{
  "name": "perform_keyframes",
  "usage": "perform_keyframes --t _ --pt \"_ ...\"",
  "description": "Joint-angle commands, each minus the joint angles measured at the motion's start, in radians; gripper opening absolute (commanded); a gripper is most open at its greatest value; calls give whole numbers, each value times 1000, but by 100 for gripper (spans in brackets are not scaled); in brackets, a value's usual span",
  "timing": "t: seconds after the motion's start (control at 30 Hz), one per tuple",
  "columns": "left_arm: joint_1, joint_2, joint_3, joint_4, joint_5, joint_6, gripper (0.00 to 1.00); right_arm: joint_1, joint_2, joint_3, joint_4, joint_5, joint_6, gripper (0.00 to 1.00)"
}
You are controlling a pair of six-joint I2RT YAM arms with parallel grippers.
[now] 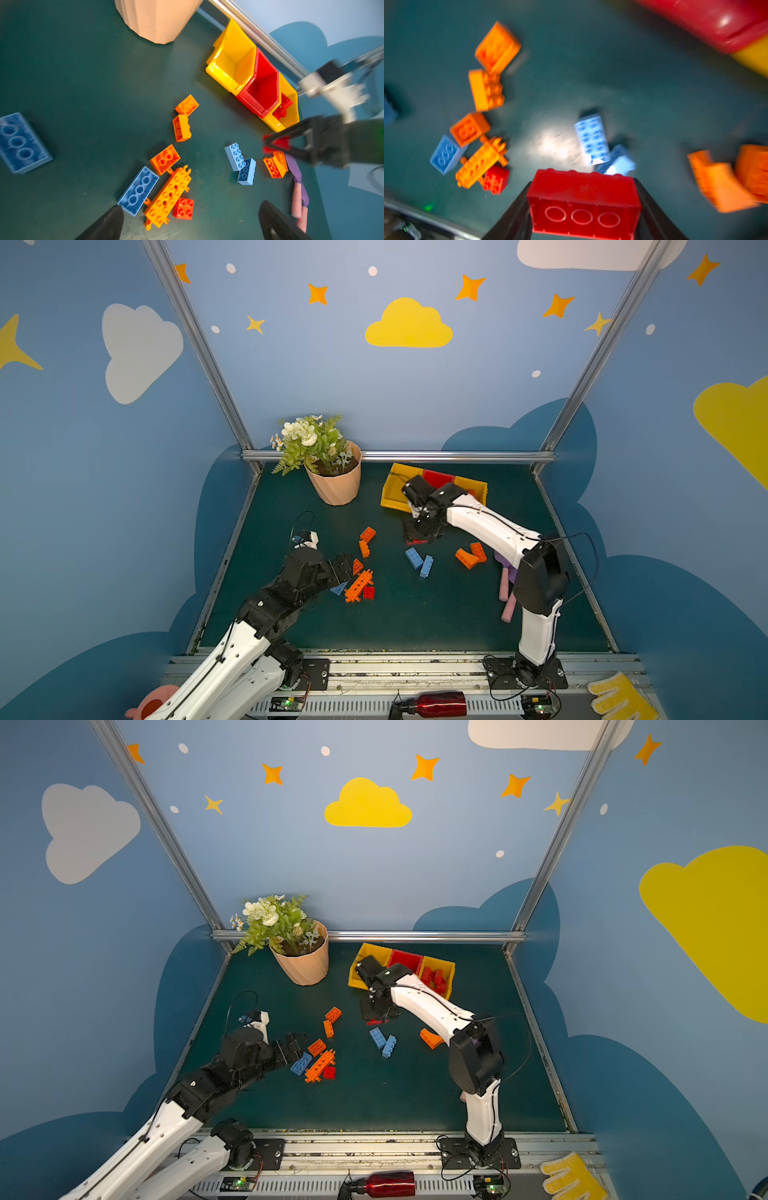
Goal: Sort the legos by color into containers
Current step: 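Grasp the red 2x4 brick and lift it with the right gripper, then carry the red brick into the yellow bin and open the right gripper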
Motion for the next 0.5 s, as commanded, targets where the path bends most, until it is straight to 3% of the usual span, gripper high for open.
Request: perform_keyframes --t 0.0,0.23,0.47 --pt "1 103 76 119 28 60 100 -120 1 28 -31 16 -80 47" --pt "2 369 240 190 31 112 100 -350 126 183 14 -28 -161 46" --pt "8 576 402 205 34 123 100 -477 310 390 24 -68 -202 47"
